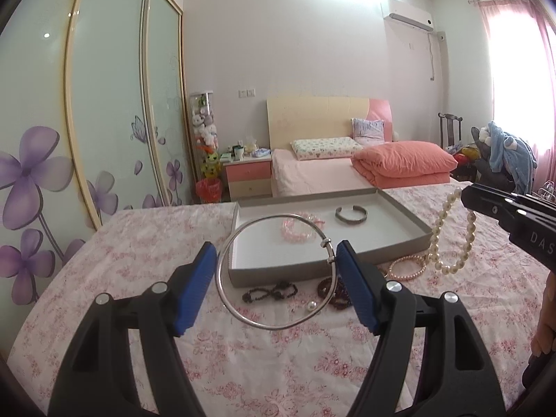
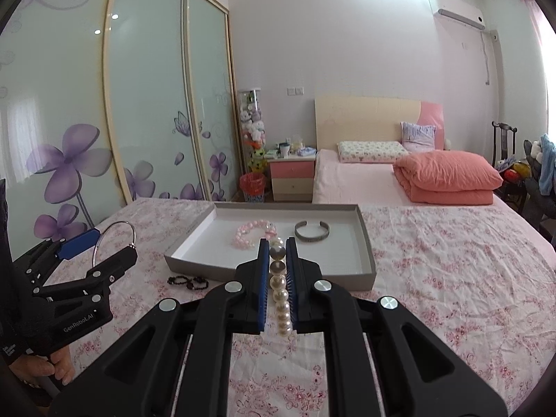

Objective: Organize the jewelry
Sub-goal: 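Lift and carry the silver bangle and pearl bracelet into the tray with both tools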

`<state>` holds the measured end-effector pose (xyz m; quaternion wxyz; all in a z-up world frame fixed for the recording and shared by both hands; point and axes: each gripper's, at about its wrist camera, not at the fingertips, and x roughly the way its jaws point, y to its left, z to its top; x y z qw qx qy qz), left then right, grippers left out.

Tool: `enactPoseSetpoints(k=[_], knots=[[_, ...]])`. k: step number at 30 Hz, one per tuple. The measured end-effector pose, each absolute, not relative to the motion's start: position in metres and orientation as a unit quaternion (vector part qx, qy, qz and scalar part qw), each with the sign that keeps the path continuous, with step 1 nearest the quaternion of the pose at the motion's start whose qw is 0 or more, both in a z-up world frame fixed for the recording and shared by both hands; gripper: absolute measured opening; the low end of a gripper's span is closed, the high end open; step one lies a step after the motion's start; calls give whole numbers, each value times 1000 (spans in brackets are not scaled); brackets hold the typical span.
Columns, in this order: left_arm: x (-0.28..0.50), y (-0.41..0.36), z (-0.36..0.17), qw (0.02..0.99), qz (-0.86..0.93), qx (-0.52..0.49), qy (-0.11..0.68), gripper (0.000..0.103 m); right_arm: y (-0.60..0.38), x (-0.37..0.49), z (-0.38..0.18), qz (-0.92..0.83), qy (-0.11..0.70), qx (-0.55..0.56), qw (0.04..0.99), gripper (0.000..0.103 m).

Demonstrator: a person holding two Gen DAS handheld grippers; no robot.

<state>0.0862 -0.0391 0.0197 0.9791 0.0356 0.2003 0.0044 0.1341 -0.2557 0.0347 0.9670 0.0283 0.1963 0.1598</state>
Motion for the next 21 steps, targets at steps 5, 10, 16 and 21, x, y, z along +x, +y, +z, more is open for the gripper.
enactPoseSetpoints(k=[5,10,16,21], knots=[[86,-42,25,981,2,34,192,69,-253,134,40,162,183,25,969,10],[93,-40,27,981,3,34,193,69,-252,139,44,160,177,26,971,10],[108,-37,27,979,3,31,200,69,-249,149,49,158,170,25,973,10],[129,-34,26,977,6,27,211,69,-247,164,52,154,168,27,973,10]])
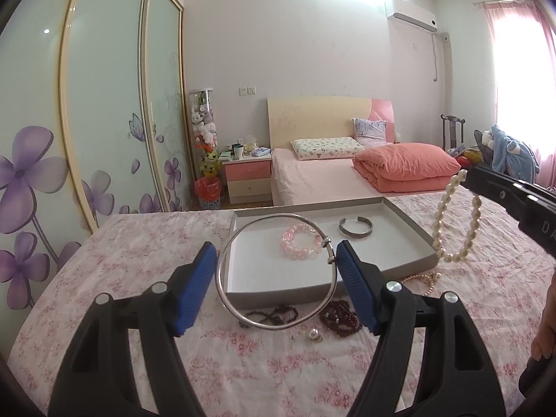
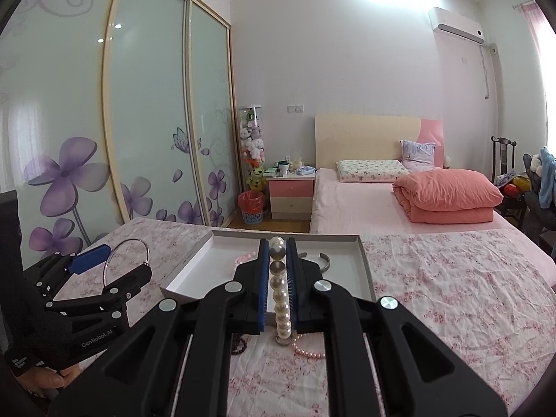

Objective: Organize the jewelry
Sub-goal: 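Lift and carry the silver bangle and pearl bracelet into the tray with both tools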

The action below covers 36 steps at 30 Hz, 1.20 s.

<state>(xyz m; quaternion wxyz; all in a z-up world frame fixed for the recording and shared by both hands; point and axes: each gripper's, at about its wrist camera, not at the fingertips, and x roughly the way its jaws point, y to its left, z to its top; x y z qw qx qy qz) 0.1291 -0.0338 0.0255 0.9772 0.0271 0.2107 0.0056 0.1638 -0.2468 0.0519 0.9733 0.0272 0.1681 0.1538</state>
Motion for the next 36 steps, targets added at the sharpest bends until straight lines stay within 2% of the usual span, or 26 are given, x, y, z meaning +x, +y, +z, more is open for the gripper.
enactPoseSetpoints(k=[10,22,36], knots=[[194,-27,18,970,3,22,243,69,-238,221,48,140,186,26,972,10],[286,-19,-16,949,-5,4,316,69,-231,313,5,130,275,54,951,10],[327,-23,-42,931,-33,-13,363,70,-231,349,-27,123,336,78,930,11]])
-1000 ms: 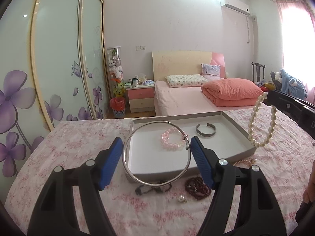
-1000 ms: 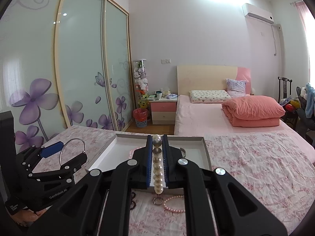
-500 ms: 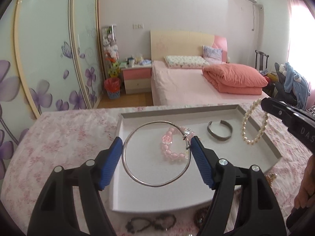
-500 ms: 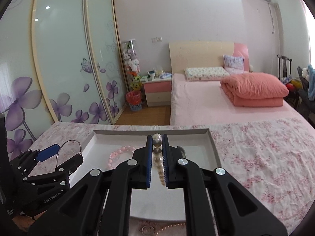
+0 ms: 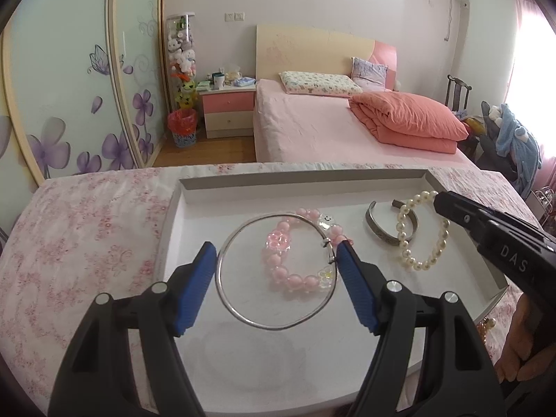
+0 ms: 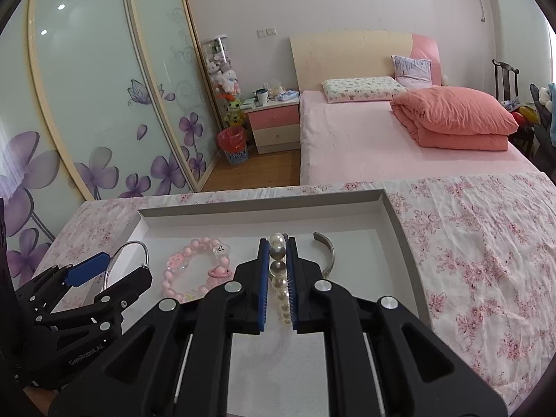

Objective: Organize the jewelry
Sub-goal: 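Lift and carry the silver bangle and pearl bracelet into the tray with both tools, then open both tools to release the bangle and pearl bracelet in the tray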

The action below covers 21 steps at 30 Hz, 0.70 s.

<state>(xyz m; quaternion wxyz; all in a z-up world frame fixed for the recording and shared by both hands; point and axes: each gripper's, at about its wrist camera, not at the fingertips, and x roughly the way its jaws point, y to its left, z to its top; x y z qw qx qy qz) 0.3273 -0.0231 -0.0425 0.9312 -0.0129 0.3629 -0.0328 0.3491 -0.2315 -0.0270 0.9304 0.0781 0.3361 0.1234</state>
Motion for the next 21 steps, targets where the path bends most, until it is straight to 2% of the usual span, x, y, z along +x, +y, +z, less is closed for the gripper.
enactPoseSetpoints(k=[3,5,6,8,9,21], knots=[[331,-23,-46,927,-34,-19,374,70,-237,348,-27,119,339,87,929,21],[332,-20,-47,925,-35,-24,377,70,-242,346,-27,114,334,90,931,37],[332,-19,-46,926,-34,-24,375,70,-243,345,-25,111,331,90,933,37],[329,-17,-43,927,-36,-24,372,80,-247,342,-23,109,327,90,934,37],[329,-17,-41,928,-37,-26,369,81,-248,341,-22,108,326,90,935,37],[293,6,-18,938,-6,-29,346,82,-272,308,-7,95,308,76,944,37]])
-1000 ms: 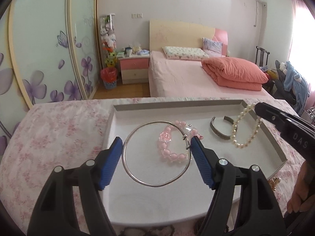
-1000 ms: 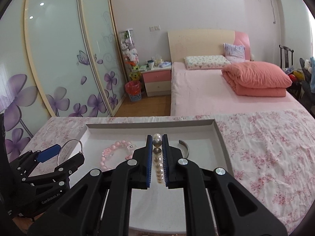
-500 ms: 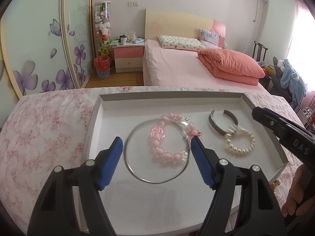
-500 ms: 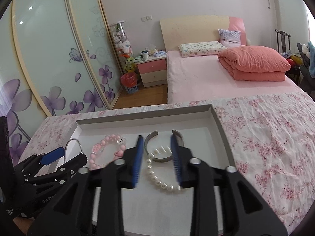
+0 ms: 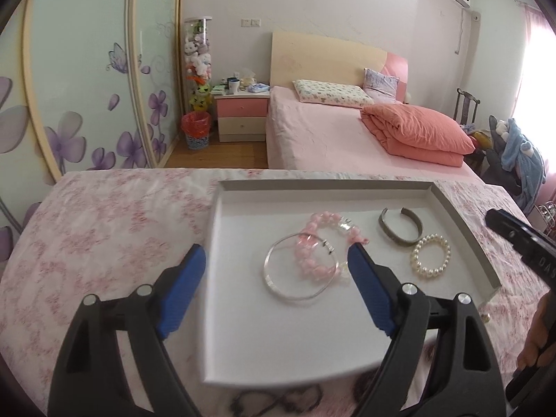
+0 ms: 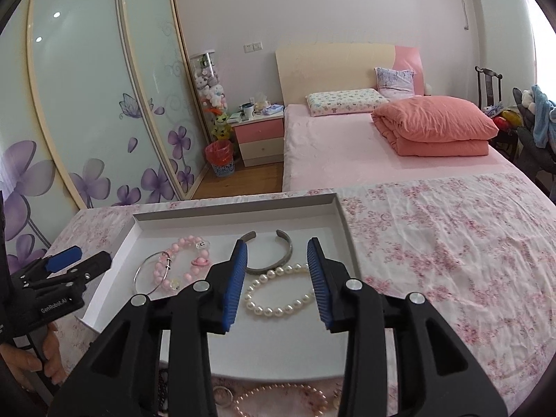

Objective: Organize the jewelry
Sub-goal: 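Open both tools to release the bangle and pearl bracelet in the tray, then withdraw both tools from the tray toward the remaining jewelry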

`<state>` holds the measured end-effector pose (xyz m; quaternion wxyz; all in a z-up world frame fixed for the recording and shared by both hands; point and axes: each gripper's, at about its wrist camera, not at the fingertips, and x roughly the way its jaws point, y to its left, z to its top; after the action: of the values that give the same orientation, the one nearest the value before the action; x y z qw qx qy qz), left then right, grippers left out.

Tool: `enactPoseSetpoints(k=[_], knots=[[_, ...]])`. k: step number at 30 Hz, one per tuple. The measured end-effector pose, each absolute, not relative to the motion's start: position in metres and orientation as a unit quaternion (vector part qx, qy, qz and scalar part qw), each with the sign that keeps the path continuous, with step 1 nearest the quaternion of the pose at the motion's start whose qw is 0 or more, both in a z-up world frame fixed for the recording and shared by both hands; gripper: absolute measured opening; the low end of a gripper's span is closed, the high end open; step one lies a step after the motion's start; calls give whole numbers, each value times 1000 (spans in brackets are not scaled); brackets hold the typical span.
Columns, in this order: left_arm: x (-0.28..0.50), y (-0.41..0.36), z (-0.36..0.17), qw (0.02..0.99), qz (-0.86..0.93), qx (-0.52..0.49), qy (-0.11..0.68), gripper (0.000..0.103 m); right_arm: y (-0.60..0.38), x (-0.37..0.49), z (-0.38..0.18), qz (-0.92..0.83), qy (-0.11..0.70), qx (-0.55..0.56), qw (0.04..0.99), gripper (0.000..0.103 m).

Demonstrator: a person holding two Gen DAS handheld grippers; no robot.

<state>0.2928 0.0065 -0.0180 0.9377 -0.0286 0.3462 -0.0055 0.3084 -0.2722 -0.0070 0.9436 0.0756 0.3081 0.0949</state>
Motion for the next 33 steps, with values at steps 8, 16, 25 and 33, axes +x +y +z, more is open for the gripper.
enactPoseSetpoints(k=[8,16,25,33], knots=[[245,27,-18,941,13,-13,339,87,-298,280,-18,77,327,65,940,37],[203,42,-40,932,9,9,363,88,-308,259,-59,88,401,33,911,35],[187,42,-62,923,-4,17,384,88,-293,255,-79,92,429,2,899,25],[185,35,-69,918,-8,26,395,89,-298,257,-80,74,434,19,898,20]])
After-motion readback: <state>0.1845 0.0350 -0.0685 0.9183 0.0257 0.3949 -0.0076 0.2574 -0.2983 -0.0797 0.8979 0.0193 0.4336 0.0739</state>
